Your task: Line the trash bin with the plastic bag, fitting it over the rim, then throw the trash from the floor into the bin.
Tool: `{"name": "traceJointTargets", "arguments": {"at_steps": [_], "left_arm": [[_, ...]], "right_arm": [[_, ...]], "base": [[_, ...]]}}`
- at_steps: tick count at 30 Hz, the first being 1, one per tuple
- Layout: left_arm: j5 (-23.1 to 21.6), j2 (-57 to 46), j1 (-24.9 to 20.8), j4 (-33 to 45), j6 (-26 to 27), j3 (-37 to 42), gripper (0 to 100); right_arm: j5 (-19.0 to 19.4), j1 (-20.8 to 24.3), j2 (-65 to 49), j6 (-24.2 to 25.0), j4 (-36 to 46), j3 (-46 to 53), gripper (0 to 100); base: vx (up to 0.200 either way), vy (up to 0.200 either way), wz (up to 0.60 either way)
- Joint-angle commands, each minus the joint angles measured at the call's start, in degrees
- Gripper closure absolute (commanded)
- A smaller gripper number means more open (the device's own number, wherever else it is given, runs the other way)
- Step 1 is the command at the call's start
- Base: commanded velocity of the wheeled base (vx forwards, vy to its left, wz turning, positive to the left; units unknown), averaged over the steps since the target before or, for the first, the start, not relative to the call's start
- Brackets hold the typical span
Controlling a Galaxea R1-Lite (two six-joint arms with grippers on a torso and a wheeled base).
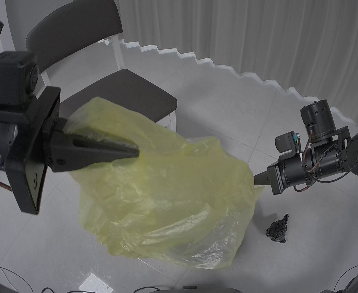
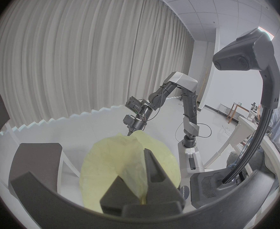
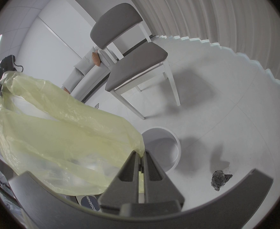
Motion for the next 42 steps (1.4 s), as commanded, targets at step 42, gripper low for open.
{"name": "traceJointTargets", "arguments": {"at_steps": [42], "left_arm": [[20.8,24.8,-2.3,-64.1,-41.8,45.0,100]], "right_arm": [[-6.5,-7.9,9.7,-5.2,0.7,4.2,100]], "base": [[0.000,0.000,0.00]]}}
